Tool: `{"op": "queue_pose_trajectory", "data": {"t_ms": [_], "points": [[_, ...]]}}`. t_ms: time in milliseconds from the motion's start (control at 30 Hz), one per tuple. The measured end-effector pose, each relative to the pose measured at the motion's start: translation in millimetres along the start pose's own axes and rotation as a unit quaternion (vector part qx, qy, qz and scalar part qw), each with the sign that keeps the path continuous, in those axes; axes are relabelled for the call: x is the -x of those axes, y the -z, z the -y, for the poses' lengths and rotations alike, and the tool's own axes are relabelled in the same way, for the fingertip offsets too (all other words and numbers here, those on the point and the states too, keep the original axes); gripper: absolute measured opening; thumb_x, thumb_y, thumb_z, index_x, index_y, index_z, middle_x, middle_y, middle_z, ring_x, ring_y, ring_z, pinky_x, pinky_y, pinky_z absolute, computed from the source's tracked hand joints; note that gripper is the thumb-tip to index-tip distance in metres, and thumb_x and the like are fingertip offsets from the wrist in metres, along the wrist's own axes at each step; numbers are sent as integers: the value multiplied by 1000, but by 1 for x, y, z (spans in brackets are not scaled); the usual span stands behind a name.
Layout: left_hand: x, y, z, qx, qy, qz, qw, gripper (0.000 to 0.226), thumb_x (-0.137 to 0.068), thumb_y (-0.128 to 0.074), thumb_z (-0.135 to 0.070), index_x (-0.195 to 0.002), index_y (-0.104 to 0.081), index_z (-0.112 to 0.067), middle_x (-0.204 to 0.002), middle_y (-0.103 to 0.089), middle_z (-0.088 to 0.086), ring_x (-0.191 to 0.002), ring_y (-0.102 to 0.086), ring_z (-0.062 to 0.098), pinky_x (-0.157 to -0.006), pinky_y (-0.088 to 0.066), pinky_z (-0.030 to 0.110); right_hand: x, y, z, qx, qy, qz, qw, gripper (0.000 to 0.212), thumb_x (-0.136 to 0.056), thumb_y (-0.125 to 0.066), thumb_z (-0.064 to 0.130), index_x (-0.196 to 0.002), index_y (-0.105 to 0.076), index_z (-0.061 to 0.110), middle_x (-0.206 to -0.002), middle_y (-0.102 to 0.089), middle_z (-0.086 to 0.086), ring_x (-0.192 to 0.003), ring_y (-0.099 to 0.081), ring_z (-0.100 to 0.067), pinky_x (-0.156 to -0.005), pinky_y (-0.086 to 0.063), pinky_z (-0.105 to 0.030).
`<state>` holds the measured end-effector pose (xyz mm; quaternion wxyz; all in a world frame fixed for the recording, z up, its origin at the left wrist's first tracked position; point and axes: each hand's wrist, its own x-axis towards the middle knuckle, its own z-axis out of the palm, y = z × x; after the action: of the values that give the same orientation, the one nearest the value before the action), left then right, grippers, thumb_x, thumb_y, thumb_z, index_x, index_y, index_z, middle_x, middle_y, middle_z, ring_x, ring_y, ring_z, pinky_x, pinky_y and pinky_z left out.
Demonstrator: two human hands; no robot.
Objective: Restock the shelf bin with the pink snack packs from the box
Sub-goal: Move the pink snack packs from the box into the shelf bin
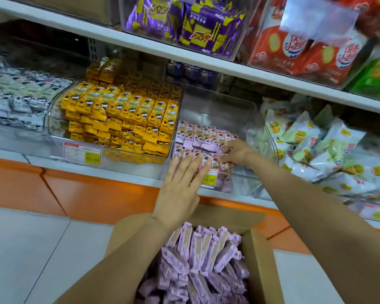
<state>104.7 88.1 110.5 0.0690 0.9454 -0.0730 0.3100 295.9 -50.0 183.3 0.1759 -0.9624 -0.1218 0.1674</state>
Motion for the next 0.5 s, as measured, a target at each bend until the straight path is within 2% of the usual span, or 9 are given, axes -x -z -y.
{"op": "queue_pose_trajectory", "data": {"t_ms": [33,100,167,233,333,400,500], "points": [[0,3,-1,4,3,11,1000,86,-70,-62,-7,-150,-32,-15,-155,-32,9,-144,-25,30,-120,-11,49,0,0,-3,-6,-9,-1,1000,43,-81,-76,20,-117,-61,3,-123,-57,-7,-64,-63,-16,-51,-51,-13],[0,9,-3,19,13,31,999,86,-70,-62,-6,-150,-31,-16,-155,-32,9,-145,-23,29,-120,-10,48,6,0,-7,-22,-16,-6,1000,42,-82,-75,14,-120,-61,2,-130,-50,-5,-92,-67,-26,-74,-58,-28],[0,17,-5,39,21,45,998,85,-72,-61,-6,-151,-30,-16,-156,-29,8,-147,-19,28,-121,-6,47,14,2,-11,-4,2,-1,1000,45,-80,-76,13,-122,-60,6,-139,-46,-4,-115,-59,-29,-94,-52,-37],[1,23,-7,54,25,40,997,79,-74,-55,-8,-150,-32,-14,-156,-29,8,-147,-18,28,-121,-5,46,20,3,-13,-3,19,0,1000,48,-80,-76,14,-124,-58,8,-142,-46,-11,-120,-55,-29,-100,-47,-38],[12,32,-14,74,30,-2,997,64,-71,-50,-7,-136,-50,-8,-143,-46,13,-135,-38,32,-114,-25,47,46,7,-1,-20,71,-79,994,36,-84,-70,12,-119,-62,7,-116,-60,-9,-105,-59,-23,-90,-45,-28],[27,35,-21,79,39,-26,996,53,-64,-59,-4,-117,-61,-9,-121,-57,12,-113,-49,31,-95,-38,41,80,6,14,-127,145,-156,969,19,-88,-63,10,-107,-67,11,-93,-64,-3,-83,-61,-16,-78,-48,-28],[63,23,-30,96,50,32,994,25,-67,-57,-13,-92,-59,-15,-91,-56,5,-84,-53,28,-70,-35,35,139,-13,25,-252,245,-182,918,13,-94,-55,9,-93,-66,16,-71,-62,1,-56,-57,-10,-57,-50,-27]]}}
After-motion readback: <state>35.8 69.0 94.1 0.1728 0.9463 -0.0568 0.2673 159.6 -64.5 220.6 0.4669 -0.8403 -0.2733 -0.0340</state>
